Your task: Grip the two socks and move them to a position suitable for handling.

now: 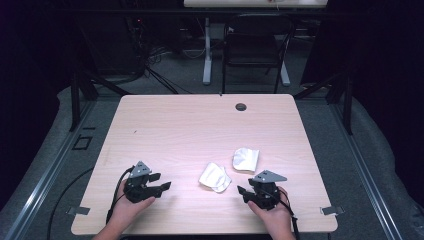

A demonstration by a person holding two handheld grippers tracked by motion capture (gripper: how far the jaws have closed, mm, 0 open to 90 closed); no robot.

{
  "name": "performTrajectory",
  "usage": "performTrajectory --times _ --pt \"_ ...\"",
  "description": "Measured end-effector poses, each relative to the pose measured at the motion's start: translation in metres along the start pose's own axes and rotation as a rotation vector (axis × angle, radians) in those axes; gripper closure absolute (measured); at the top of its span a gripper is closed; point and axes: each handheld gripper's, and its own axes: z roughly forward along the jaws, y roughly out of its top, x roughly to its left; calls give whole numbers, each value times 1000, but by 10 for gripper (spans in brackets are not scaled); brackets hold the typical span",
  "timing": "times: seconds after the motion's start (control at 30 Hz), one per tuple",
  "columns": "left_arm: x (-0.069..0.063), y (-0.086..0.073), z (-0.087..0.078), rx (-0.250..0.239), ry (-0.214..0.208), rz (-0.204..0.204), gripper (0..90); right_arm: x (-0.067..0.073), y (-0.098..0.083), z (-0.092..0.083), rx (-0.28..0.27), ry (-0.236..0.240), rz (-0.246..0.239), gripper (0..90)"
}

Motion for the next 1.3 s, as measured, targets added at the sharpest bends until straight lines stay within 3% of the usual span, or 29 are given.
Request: performTrajectory --times 0.1,0.13,0.37,0.4,0.5,0.6,0.7,0.73,0.83,1.3 --pt "2 -2 2 -6 3 -3 428 3 -2 3 28 -18 -46 509" --pt "2 -3 4 -18 -2 -25 428 3 -2 3 26 -16 -47 512" --pt "0 -5 9 3 -4 -16 419 1 -3 4 11 0 -6 532" --pt "-3 -5 10 2 -16 -11 420 0 -2 4 -4 9 26 542" --pt "-5 -4 10 -1 -17 13 420 1 0 6 -11 15 43 611" --pt "-8 -4 11 7 3 3 422 7 5 9 8 -16 -2 723" --pt "-9 -4 11 10 9 0 454 11 9 12 2 -8 -7 777" --pt "-11 -4 11 4 14 16 462 16 12 15 17 5 -27 802" --pt "-12 -3 11 -1 13 31 468 22 17 21 32 9 -47 812" --pt "-17 -4 14 10 2 36 480 34 34 48 17 36 -1 825"
